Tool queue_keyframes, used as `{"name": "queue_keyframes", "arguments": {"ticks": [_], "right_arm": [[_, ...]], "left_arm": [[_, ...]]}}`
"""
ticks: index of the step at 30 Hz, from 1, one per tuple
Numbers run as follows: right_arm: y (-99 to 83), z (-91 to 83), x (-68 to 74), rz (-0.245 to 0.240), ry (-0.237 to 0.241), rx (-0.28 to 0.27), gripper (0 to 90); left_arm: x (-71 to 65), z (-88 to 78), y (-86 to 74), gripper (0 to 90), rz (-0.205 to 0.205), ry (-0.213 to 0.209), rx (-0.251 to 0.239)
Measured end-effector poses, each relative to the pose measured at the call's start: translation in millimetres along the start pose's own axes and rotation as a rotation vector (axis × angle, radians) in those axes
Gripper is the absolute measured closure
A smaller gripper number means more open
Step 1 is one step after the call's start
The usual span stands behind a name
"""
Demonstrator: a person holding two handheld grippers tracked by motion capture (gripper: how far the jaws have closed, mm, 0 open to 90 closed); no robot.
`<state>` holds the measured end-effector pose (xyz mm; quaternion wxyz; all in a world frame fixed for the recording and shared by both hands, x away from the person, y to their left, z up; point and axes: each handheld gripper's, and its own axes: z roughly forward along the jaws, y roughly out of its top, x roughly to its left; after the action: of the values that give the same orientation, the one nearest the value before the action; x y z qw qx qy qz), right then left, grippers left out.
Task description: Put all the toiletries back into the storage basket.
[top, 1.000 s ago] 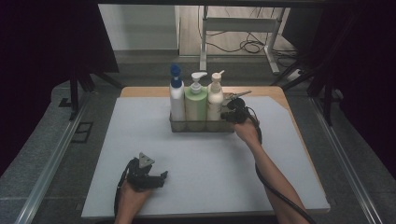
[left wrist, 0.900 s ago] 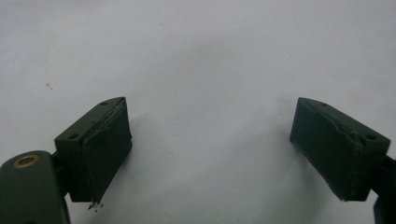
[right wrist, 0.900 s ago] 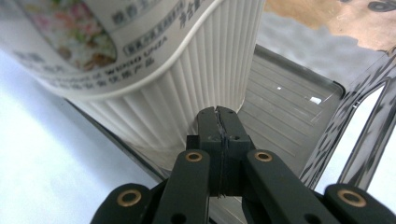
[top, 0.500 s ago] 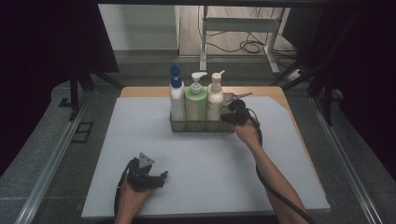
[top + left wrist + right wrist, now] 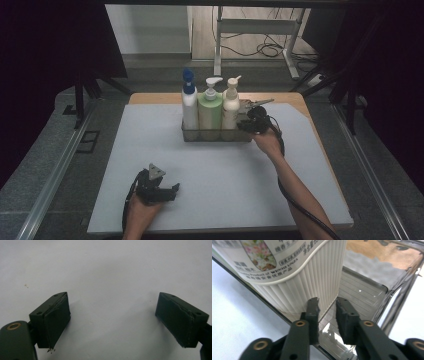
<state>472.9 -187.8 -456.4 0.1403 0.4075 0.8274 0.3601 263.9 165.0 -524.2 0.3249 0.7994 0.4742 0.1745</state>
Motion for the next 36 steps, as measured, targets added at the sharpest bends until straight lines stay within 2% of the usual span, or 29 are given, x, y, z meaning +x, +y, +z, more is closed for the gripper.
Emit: {"name": "queue_keyframes", "arguments": {"ticks": [8,20,36], "right_arm": [[0.6,-11.5,-0.7,-0.004,0.008,-0.021,54.8],[-0.3,-28.3,8.7,-0.063,-0.001,-0.039,33.3],[-7.4,-48.2,16.3,-0.113,0.002,-0.041,18.5]], "left_arm": [[0.1,-0.1,0.0,12.3,0.002,0.001,0.002],[-0.1,0.0,-0.1,12.3,0.000,0.000,-0.001],[-0.1,0.0,-0.1,12.3,0.001,0.001,-0.002]]}}
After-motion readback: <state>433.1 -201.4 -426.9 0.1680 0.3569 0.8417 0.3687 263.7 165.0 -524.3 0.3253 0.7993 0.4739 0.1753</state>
